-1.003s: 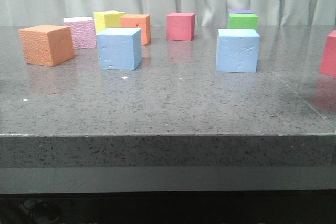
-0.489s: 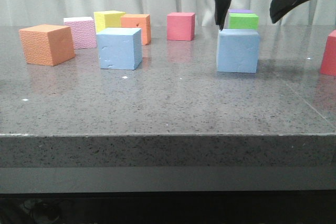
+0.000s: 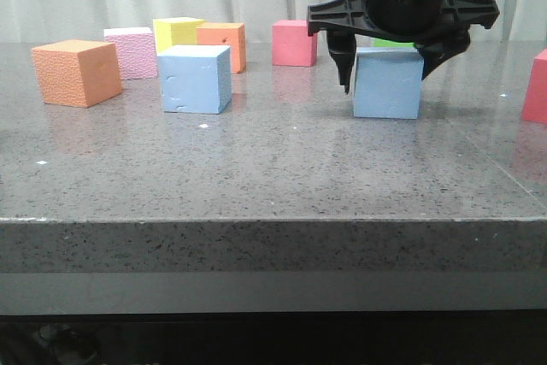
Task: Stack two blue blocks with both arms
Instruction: 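Lower the right gripper onto the light blue cube farther from the left arm, then lift the blue cube and set it beside the other blue cube, then open the right gripper and raise it away from the cube, then lower the left gripper onto the other light blue cube and grasp, then lift the grasped blue cube up with the left gripper, then place the blue cube on top of the moved blue cube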
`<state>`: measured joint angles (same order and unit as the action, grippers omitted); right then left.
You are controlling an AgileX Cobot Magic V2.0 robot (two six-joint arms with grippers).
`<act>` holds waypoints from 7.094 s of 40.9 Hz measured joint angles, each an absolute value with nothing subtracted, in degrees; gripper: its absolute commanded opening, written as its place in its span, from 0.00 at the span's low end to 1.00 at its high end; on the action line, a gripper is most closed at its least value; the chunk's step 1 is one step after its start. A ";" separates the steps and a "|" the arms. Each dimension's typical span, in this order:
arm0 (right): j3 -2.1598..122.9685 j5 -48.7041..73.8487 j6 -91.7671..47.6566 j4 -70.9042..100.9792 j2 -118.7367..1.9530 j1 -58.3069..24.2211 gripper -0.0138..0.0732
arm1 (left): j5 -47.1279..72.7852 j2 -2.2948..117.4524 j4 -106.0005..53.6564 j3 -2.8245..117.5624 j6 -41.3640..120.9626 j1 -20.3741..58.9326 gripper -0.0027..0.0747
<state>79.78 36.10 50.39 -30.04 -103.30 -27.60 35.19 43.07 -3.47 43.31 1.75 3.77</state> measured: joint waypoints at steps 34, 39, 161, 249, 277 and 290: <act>89.12 39.15 51.06 -29.79 -107.32 -39.11 0.56 | 35.19 43.07 -3.47 43.31 1.85 3.77 0.77; 90.31 39.90 52.50 -29.79 -109.79 -39.11 0.60 | 35.19 43.07 -3.47 43.31 1.85 3.95 0.77; 46.55 44.50 -17.26 11.60 -50.81 -16.36 0.91 | 36.28 90.42 1.15 77.38 -8.27 28.89 0.88; 46.55 44.50 -17.35 11.69 -50.81 -16.36 0.91 | 56.16 102.99 -30.88 102.28 56.58 27.38 0.49; 46.55 44.50 -17.35 11.69 -50.81 -16.36 0.91 | 67.15 114.97 -41.26 111.27 69.94 22.16 0.49; 46.55 44.50 -17.35 11.69 -50.81 -16.36 0.91 | 65.99 115.43 -41.49 111.39 72.99 22.16 0.49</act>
<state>46.55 44.50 -17.35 11.69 -50.81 -16.36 65.99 115.43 -41.49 111.39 72.99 22.16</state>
